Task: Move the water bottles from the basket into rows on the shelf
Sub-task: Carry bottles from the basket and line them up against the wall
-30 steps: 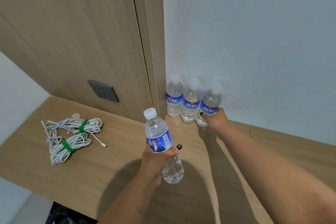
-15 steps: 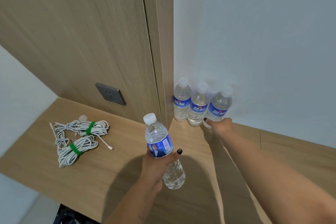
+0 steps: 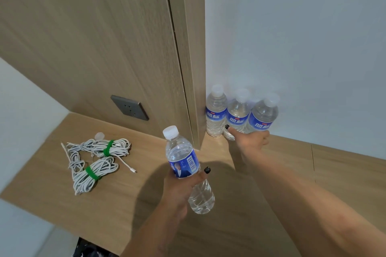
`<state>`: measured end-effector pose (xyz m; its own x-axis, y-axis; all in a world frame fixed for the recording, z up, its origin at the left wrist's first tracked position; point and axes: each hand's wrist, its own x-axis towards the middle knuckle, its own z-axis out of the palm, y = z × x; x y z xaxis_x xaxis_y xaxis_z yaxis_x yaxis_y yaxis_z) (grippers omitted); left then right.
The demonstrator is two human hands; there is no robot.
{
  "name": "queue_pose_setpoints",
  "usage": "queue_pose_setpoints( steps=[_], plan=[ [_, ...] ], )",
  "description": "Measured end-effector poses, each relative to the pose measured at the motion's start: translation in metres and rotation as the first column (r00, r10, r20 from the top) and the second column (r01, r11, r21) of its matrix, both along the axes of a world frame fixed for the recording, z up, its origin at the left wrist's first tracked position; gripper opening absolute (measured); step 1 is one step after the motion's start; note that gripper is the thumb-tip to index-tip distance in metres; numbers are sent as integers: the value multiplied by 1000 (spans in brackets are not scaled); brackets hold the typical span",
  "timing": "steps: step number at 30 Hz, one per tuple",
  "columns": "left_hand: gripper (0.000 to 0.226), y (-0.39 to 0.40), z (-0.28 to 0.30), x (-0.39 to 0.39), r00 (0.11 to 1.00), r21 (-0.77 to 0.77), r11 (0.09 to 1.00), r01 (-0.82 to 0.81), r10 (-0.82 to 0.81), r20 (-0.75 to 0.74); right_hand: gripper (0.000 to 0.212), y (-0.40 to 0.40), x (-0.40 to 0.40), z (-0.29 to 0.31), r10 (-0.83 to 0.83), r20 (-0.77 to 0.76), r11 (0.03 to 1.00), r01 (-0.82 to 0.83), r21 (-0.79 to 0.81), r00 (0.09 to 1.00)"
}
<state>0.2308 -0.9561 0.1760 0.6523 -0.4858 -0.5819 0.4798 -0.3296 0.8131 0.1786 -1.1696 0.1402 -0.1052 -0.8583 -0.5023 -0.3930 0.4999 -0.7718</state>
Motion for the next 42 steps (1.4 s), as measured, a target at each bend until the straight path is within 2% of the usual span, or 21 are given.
queue_pose_setpoints(
  steps=[5, 7, 9, 10, 12, 13, 16, 18, 20, 22, 24, 27, 29, 34, 37, 40, 42],
  plan=[
    [43, 0, 4, 3, 1000, 2, 1000, -12, 12, 17, 125, -2, -2, 3, 23, -26, 1000, -23, 22, 999],
    [44, -1, 7, 4, 999, 5, 1000, 4, -4, 39, 131, -5, -7, 3, 69, -16, 991, -67, 119, 997],
    [48, -1, 10, 4, 997, 18, 1000, 14, -15, 73, 132, -15, -19, -1, 84, 100, 960, -107, 260, 991],
    [52, -1, 13, 3, 995, 27, 999, 20, -23, 97, 116, -20, -25, -5, 72, 180, 938, -128, 322, 981],
    [61, -3, 20, 3, 988, 37, 999, 31, -37, 148, 51, -13, -41, 11, 88, 299, 873, -218, 436, 950],
    [62, -4, 24, 2, 982, 32, 999, 38, -44, 184, 31, -6, -48, 25, 118, 290, 848, -249, 469, 950],
    [54, -10, 41, -3, 953, -5, 996, 90, -84, 293, 19, 4, -67, 60, 156, 361, 825, -322, 464, 919],
    [51, -14, 55, -10, 934, -24, 993, 117, -102, 343, 10, 13, -72, 101, 249, 429, 831, -419, 366, 868],
    [51, -21, 66, -17, 900, -26, 989, 145, -120, 419, 6, 23, -74, 144, 397, 444, 836, -517, 187, 803],
    [52, -27, 75, -26, 837, 10, 987, 163, -144, 528, 6, 37, -78, 188, 577, 366, 798, -599, -63, 730],
    [51, -33, 81, -35, 747, 85, 986, 145, -166, 644, 12, 52, -82, 222, 701, 206, 711, -648, -272, 683],
    [46, -38, 91, -51, 601, 174, 981, 86, -190, 777, 34, 71, -86, 249, 720, -79, 601, -676, -426, 689],
    [47, -42, 94, -58, 562, 174, 982, 75, -186, 806, 35, 73, -87, 253, 655, -230, 565, -669, -484, 719],
    [49, -50, 95, -70, 549, 103, 988, 115, -150, 822, 31, 62, -99, 263, 592, -429, 486, -727, -486, 683],
    [63, -54, 99, -77, 624, 7, 979, 202, -134, 770, 25, 57, -109, 273, 588, -449, 459, -735, -500, 673],
    [68, -61, 101, -75, 703, -77, 912, 402, -254, 664, 19, 50, -118, 284, 606, -487, 397, -770, -500, 629],
    [72, -67, 102, -73, 711, -115, 832, 543, -383, 589, 19, 42, -124, 289, 620, -532, 332, -807, -488, 577]
  ],
)
